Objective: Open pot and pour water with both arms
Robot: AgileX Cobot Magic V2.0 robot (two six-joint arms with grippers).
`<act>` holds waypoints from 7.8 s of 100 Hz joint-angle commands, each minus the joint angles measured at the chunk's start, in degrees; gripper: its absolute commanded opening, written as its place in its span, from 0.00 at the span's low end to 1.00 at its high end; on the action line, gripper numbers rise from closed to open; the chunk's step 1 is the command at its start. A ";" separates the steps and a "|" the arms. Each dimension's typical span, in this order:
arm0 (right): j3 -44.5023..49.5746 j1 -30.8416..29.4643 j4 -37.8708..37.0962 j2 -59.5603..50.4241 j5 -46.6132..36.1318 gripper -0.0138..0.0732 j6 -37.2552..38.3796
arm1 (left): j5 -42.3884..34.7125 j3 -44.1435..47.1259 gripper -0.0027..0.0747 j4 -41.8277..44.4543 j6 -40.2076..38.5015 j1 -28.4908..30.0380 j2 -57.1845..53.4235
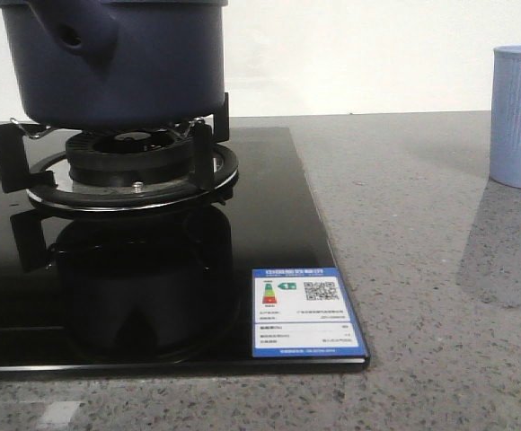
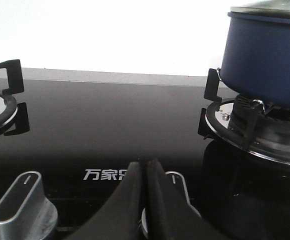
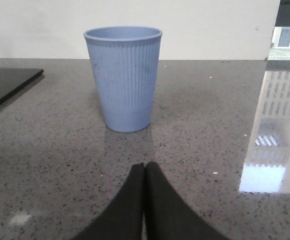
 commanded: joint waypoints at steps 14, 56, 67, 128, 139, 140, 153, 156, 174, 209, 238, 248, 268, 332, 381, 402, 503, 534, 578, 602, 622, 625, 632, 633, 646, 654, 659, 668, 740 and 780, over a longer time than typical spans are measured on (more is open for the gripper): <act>1.49 -0.27 0.64 -0.34 -5.76 0.07 0.03 | -4.48 1.89 0.01 -5.04 -0.14 0.15 -1.45; 1.49 -0.27 29.18 -0.34 -11.40 0.07 0.03 | -5.64 1.79 0.01 -42.48 -0.14 0.15 -1.45; 1.49 -0.27 32.73 -0.34 -12.20 0.07 0.03 | -5.64 1.48 0.01 -46.30 -0.14 0.15 -1.45; -27.31 -0.27 16.09 18.56 15.33 0.10 -4.89 | 20.03 -30.00 0.01 -30.53 19.97 0.15 12.08; -33.88 -0.16 16.09 24.63 20.12 0.09 -5.82 | 23.85 -37.81 0.01 -30.53 23.70 0.15 17.53; -34.22 -0.16 16.09 24.90 20.60 0.09 -5.82 | 24.06 -38.21 0.01 -30.53 24.03 0.04 17.81; -38.68 0.08 16.19 28.43 22.31 0.09 -6.11 | 24.35 -43.43 0.01 -31.22 24.16 -2.95 21.83; -39.24 0.40 16.09 28.76 22.19 0.09 -6.19 | 24.35 -44.04 0.01 -31.22 24.16 -4.16 22.43; -40.35 3.25 15.95 30.25 22.19 0.10 -8.74 | 22.90 -45.70 0.01 -30.52 26.42 -10.47 26.01; -40.35 3.66 15.84 30.38 22.36 0.73 -10.15 | 18.06 -45.63 0.48 -36.38 26.99 -12.97 32.30; -40.35 3.66 15.84 30.38 22.37 0.85 -10.15 | 17.34 -45.63 0.67 -53.12 44.96 -12.97 41.86; -40.35 3.66 15.84 30.38 22.71 0.85 -10.15 | 14.80 -45.63 0.67 -59.86 51.86 -12.97 46.14; -40.35 3.66 15.84 30.28 23.17 0.85 -10.15 | 14.58 -49.72 0.75 -64.04 58.69 -12.97 54.72; -40.35 3.66 15.84 30.28 23.17 0.85 -10.15 | 19.44 -65.00 0.79 -63.99 59.98 -12.97 74.28; -40.35 3.66 15.84 30.28 23.17 0.85 -10.15 | 18.50 -67.80 0.73 -63.99 59.98 -12.97 78.28; -40.35 3.66 15.84 30.28 23.17 0.85 -10.15 | 18.50 -67.80 0.58 -63.99 59.98 -12.97 78.28; -40.35 3.66 13.74 30.84 21.58 0.85 -10.15 | 6.48 -68.01 0.55 -64.88 59.98 -12.87 71.60; -40.35 3.66 11.66 37.93 16.32 0.85 -10.15 | 0.19 -68.01 0.55 -62.33 59.98 -12.87 68.11; -21.85 3.66 12.48 41.81 -17.03 0.85 -10.15 | -1.95 -68.01 0.55 -61.25 59.98 -12.87 67.07; -19.63 4.07 12.48 49.08 -26.17 0.85 -9.22 | -2.67 -68.01 0.55 -61.25 59.98 -12.87 67.07; -19.92 6.72 12.48 57.86 -33.72 0.85 -8.40 | -3.05 -68.01 0.55 -61.25 59.98 -12.87 67.07; -19.92 7.14 12.48 58.74 -34.35 0.85 -8.40 | -3.05 -68.01 0.55 -61.25 59.98 -12.87 67.07; -19.92 8.46 12.48 61.67 -37.31 0.85 -8.40 | -3.15 -68.01 0.55 -61.25 59.98 -12.87 67.07; -19.92 8.70 12.48 62.22 -38.12 0.85 -8.40 | -3.18 -68.01 0.55 -61.25 59.98 -12.87 67.07; -19.92 9.48 12.48 66.71 -45.47 0.85 -8.03 | -3.54 -68.01 0.55 -61.25 59.98 -12.87 67.07; -19.92 9.48 12.48 69.46 -49.27 0.85 -7.95 | -3.64 -68.01 0.55 -61.25 59.98 -12.87 67.07; -20.36 9.48 12.48 71.00 -50.08 0.85 -7.95 | -3.77 -68.01 0.55 -61.25 59.98 -12.87 67.07; -21.98 9.48 12.48 73.76 -50.09 0.85 -7.95 | -3.77 -68.01 0.55 -61.25 59.98 -12.87 67.07; -26.44 9.48 12.48 79.55 -51.24 0.55 -7.95 | -4.22 -68.01 0.55 -61.25 59.98 -12.87 67.07; -31.26 9.48 6.31 73.76 -41.01 0.55 -7.95 | -6.71 -68.01 0.55 -61.02 59.98 -12.87 67.07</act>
